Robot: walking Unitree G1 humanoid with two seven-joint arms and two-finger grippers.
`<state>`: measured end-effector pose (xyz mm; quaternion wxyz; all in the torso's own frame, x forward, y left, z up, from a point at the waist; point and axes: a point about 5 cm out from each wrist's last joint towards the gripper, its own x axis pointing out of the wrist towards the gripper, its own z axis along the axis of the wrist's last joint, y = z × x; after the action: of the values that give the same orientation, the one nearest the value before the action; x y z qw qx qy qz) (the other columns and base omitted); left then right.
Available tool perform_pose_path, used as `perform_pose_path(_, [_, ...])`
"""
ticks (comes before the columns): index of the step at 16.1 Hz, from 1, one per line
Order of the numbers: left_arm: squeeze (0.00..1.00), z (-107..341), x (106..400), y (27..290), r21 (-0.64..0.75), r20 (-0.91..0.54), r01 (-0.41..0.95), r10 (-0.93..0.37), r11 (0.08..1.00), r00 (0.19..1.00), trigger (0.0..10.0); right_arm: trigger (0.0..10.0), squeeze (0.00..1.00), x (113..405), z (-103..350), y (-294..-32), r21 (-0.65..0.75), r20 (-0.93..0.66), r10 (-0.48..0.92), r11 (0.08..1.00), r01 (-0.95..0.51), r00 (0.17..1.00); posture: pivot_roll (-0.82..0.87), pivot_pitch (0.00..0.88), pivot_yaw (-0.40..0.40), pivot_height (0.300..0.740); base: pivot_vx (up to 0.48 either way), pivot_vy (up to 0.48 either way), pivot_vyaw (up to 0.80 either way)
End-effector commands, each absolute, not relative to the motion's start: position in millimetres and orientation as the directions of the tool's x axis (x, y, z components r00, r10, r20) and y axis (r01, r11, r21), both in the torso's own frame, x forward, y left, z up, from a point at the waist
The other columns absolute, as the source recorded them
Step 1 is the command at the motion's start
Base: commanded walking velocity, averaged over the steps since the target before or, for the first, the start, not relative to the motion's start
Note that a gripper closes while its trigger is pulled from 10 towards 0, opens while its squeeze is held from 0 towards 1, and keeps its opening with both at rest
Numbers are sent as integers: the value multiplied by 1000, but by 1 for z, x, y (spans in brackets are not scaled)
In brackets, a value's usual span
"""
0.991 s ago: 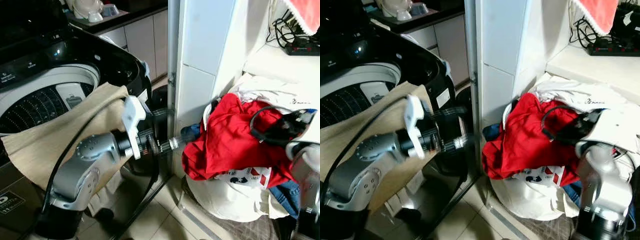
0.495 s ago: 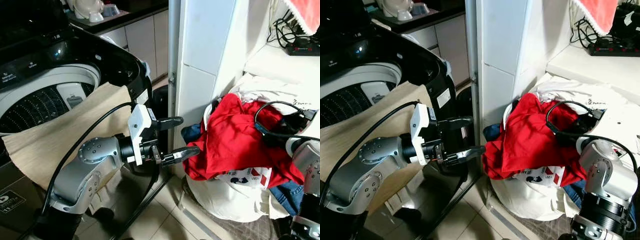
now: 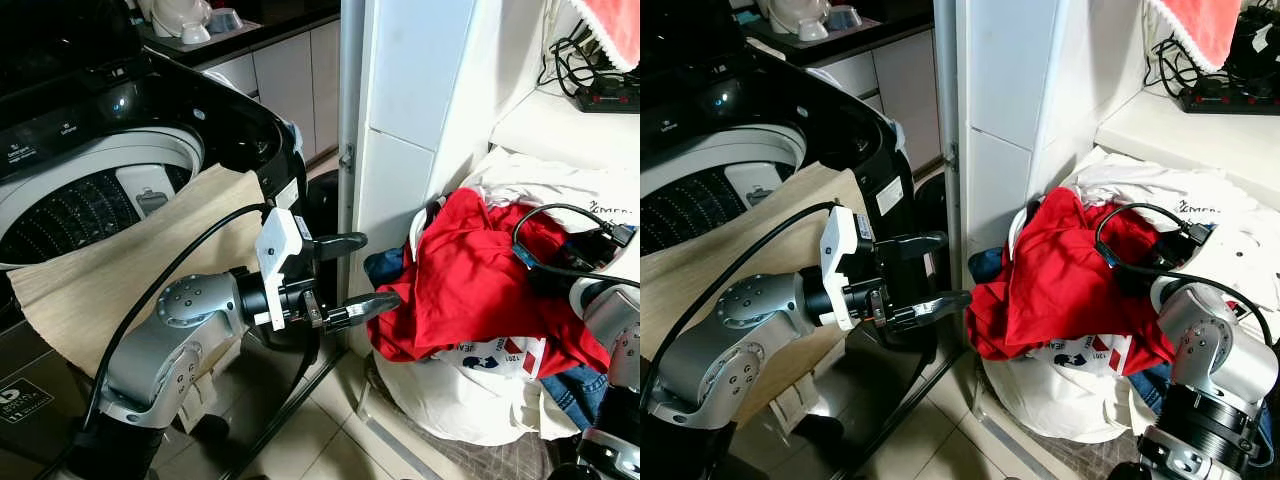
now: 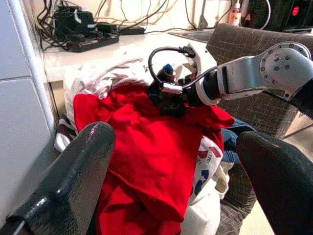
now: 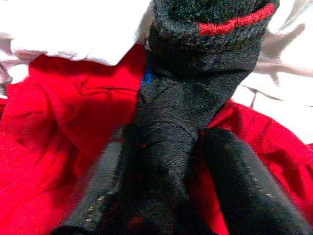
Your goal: Clothes washing
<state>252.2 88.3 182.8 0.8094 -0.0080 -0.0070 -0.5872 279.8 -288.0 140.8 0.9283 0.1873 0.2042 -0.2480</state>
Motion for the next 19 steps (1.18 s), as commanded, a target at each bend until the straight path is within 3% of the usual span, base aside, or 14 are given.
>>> perform_pose_path(1, [0, 187, 252, 90, 8, 31, 951, -950, 310, 309, 10000, 0, 0, 280, 136, -286, 259, -500, -372, 797, 545, 782, -120, 0, 59, 740, 0, 0, 0])
perform_pose_path(12, [0, 185, 253, 91, 14, 21, 948, -948, 317, 316, 10000, 0, 0, 280, 139, -283, 268, -480, -381, 794, 546, 790, -123, 0, 60, 740, 0, 0, 0])
perform_pose_path(16, [0, 185, 253, 90, 14, 23, 949, -949, 316, 316, 10000, 0, 0, 279, 144, -276, 235, -428, -410, 810, 538, 805, -123, 0, 62, 740, 0, 0, 0])
perform_pose_path(19, [0, 187, 253, 92, 8, 38, 945, -945, 326, 326, 10000, 0, 0, 275, 157, -267, 137, -315, -447, 852, 506, 837, -118, 0, 61, 740, 0, 0, 0])
